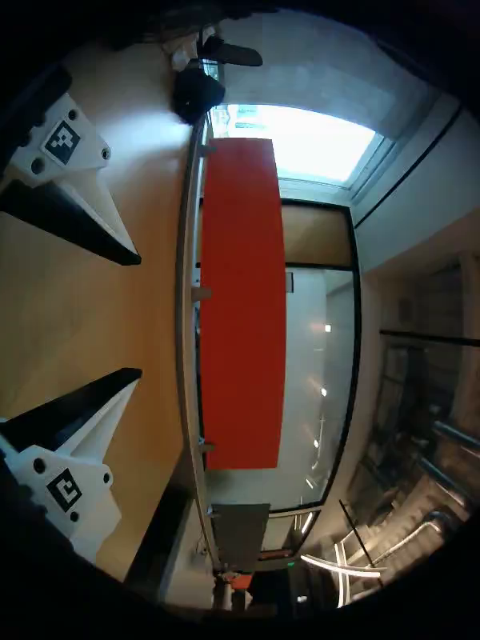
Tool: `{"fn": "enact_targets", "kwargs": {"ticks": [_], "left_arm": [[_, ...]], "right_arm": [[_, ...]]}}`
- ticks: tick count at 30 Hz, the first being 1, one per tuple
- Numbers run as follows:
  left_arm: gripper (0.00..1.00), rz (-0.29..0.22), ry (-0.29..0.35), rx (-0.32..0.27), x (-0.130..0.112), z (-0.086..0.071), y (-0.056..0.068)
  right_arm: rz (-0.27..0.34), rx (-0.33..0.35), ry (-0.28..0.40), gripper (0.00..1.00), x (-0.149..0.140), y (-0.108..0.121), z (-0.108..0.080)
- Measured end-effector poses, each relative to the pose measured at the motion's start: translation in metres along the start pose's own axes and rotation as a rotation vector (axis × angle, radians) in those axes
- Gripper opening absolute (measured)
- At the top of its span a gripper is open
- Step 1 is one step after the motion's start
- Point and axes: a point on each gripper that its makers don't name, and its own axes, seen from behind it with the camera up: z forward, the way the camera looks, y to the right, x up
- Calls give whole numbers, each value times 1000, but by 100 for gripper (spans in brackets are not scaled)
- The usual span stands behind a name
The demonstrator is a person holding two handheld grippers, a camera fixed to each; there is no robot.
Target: Fold towel
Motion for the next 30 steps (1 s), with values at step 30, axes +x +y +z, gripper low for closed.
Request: {"fn": "enact_targets", "kwargs": {"ticks": [30], "left_arm": [[96, 0, 0, 0, 0, 0, 0]], "right_arm": [[1, -5, 7, 100, 3, -2, -4]]}}
